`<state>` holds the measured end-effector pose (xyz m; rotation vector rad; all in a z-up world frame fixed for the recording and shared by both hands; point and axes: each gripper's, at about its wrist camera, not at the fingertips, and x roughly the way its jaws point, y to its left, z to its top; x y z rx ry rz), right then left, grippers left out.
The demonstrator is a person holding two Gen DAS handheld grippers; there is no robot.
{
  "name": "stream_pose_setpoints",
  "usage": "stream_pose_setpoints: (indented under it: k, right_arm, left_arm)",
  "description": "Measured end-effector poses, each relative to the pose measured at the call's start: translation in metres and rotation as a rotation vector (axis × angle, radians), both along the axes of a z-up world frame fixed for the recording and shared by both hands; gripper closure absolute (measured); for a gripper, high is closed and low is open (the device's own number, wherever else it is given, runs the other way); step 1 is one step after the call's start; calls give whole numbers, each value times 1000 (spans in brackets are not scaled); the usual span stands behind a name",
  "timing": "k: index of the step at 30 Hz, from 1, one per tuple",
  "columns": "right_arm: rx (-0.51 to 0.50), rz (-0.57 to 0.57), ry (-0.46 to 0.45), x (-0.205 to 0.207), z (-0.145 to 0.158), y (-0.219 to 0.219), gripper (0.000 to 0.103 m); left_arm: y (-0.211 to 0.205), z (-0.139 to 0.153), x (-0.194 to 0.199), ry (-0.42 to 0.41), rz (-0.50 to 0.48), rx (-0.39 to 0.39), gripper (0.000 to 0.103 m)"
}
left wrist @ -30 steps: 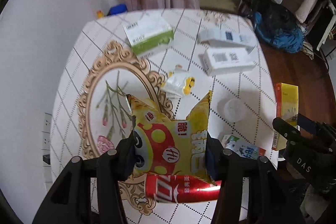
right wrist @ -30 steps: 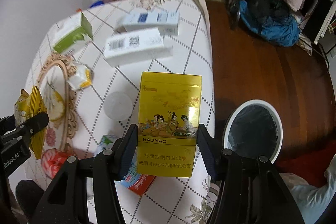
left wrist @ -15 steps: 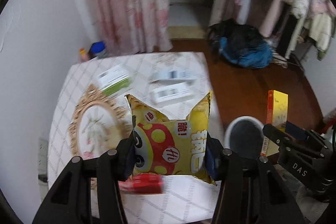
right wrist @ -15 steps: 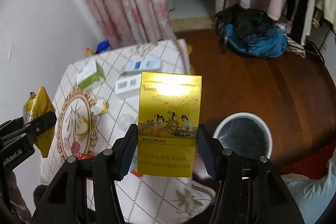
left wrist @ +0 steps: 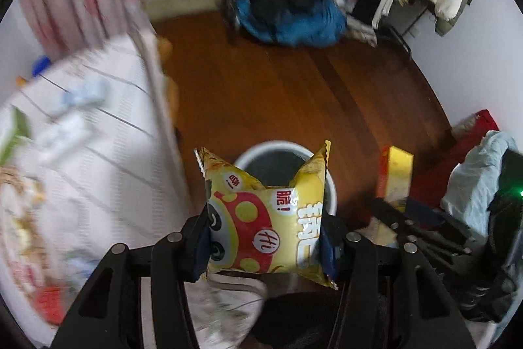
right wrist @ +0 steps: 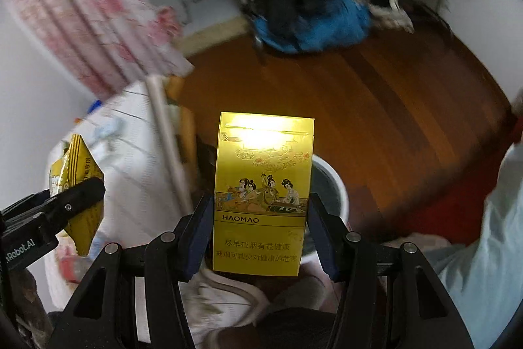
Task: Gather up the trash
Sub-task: 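Carry both items over the white bin and open both tools to drop them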
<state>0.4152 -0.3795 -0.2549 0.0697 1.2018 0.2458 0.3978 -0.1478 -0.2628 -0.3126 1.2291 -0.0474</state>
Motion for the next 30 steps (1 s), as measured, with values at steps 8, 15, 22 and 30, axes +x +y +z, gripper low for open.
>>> stream_pose_setpoints:
  k: [8,15,22,30]
  right_arm:
    - [-22,-56,181,44,-107,-37,45]
    - [-31,-49,275,68,-169,-46,45]
    - [-74,-63,339,75,-204,-46,0]
    - [-126,-97,336,64,-189,-55,0]
  left_arm:
    - [-40,-86,55,169,-61,-102,51]
    - [-57,-111,69,193,-75,-5,23]
    - [-45,-113,59,178,-33,136,1]
    - [-43,-109,54,165,-22,194,1]
